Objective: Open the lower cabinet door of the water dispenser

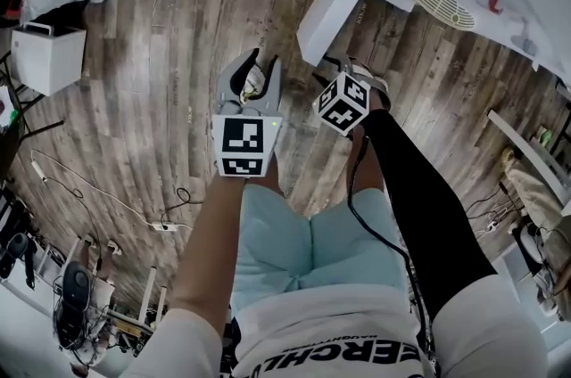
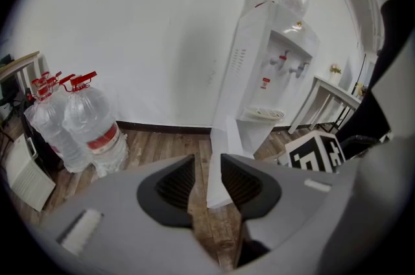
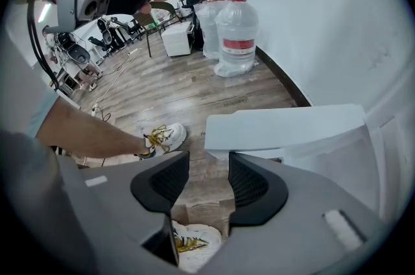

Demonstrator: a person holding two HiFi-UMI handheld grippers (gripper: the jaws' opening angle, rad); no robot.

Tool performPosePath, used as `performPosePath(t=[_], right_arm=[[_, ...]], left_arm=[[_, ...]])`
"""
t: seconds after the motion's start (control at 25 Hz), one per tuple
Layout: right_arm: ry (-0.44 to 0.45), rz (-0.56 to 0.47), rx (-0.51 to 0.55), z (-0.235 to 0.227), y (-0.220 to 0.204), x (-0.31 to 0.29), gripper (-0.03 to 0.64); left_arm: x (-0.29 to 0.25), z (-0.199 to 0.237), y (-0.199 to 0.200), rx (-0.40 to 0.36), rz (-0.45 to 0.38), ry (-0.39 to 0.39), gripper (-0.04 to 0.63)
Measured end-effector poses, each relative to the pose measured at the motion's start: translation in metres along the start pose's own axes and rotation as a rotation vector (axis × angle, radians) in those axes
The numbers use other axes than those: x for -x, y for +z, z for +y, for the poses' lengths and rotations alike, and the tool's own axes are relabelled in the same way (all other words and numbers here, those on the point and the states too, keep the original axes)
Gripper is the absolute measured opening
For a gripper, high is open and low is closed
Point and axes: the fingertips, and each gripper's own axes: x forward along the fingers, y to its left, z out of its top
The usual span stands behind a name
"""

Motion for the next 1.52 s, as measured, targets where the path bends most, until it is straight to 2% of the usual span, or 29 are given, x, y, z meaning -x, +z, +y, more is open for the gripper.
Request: performPosePath(t=[0.52, 1.52], right_arm=[[0.004, 0.001, 0.023, -0.001, 0.032, -0.009, 0.172], [-0.018, -0.026, 0.08, -0.019, 0.082, -0.025, 0.172]], left_arm=[[0.003, 0.028, 0.009, 0.005, -0.01, 0.008, 0.132], [0.002, 0.073, 0.002, 0.048, 0.001, 0.043, 0.132]])
